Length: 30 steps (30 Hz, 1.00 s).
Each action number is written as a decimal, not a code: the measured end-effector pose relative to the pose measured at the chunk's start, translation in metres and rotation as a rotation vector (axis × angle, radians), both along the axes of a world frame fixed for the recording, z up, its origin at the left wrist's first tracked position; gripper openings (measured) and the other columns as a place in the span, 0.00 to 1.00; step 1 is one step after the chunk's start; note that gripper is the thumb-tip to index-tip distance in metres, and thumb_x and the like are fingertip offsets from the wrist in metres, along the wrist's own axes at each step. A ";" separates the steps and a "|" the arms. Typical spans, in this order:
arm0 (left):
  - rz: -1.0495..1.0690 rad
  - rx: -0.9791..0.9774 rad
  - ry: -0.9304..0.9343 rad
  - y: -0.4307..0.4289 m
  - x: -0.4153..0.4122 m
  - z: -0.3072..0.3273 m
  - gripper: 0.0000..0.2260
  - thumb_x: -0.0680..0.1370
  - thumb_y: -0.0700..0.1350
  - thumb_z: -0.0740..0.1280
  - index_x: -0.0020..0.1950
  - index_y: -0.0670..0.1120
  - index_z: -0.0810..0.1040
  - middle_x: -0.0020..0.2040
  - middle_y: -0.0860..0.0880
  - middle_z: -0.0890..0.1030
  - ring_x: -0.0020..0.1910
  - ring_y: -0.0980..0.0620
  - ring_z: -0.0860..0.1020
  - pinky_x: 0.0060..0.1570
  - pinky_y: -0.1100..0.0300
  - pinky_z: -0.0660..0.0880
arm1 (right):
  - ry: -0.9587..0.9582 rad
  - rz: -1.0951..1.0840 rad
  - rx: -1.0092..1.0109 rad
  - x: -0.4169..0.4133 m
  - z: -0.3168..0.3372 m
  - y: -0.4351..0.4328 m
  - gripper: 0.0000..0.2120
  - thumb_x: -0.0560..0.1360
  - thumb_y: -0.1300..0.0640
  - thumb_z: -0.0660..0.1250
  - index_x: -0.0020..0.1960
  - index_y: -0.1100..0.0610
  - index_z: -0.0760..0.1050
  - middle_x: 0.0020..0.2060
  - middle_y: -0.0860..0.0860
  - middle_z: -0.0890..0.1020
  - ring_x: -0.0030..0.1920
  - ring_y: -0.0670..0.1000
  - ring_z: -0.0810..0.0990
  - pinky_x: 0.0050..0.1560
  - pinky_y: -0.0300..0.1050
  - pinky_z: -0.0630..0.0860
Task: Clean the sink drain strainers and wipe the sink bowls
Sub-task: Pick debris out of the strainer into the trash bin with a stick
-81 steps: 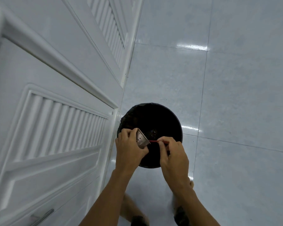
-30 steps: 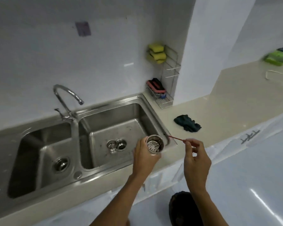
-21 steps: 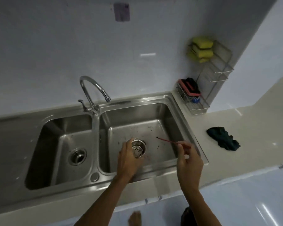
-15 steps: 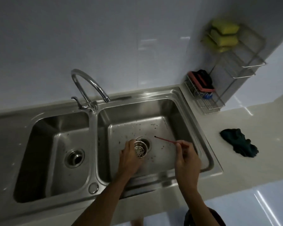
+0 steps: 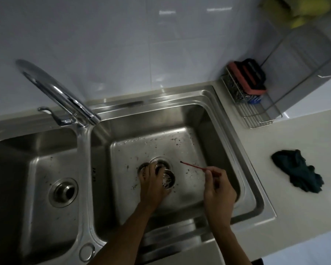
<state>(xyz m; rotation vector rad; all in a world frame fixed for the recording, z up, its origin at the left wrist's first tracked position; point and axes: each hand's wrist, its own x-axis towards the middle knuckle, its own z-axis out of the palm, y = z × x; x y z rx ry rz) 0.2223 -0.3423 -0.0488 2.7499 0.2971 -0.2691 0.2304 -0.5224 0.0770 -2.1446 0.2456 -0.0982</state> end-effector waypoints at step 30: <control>0.014 -0.204 -0.038 -0.023 0.031 0.041 0.44 0.73 0.71 0.67 0.81 0.53 0.53 0.78 0.49 0.63 0.77 0.46 0.62 0.77 0.39 0.58 | -0.103 -0.008 -0.031 0.011 0.021 -0.018 0.12 0.81 0.53 0.65 0.63 0.52 0.80 0.54 0.46 0.84 0.52 0.41 0.81 0.56 0.39 0.78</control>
